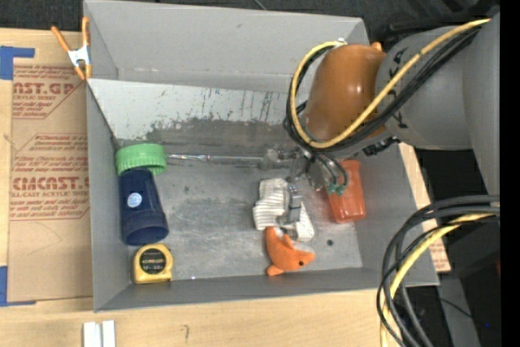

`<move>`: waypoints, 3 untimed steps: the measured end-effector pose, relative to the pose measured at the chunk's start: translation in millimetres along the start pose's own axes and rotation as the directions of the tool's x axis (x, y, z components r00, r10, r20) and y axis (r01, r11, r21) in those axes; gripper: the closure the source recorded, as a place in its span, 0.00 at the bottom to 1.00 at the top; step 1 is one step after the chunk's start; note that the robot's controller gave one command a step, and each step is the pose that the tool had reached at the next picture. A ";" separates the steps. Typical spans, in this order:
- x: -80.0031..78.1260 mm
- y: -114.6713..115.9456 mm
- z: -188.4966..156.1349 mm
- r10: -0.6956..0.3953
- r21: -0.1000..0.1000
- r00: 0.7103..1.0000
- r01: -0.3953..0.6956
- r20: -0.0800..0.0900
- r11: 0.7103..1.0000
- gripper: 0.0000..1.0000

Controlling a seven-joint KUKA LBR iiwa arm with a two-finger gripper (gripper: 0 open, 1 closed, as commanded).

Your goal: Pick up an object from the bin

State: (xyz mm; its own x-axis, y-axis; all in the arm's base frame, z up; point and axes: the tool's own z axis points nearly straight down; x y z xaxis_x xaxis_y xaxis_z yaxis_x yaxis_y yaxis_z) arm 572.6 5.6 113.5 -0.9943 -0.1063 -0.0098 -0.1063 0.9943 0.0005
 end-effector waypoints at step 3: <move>-6.2 -48.1 -151.9 0.218 0.001 0.976 -0.218 0.003 0.976 1.00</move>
Offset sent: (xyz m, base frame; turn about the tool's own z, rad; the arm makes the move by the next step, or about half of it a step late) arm 0.0000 0.0000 0.0000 0.0000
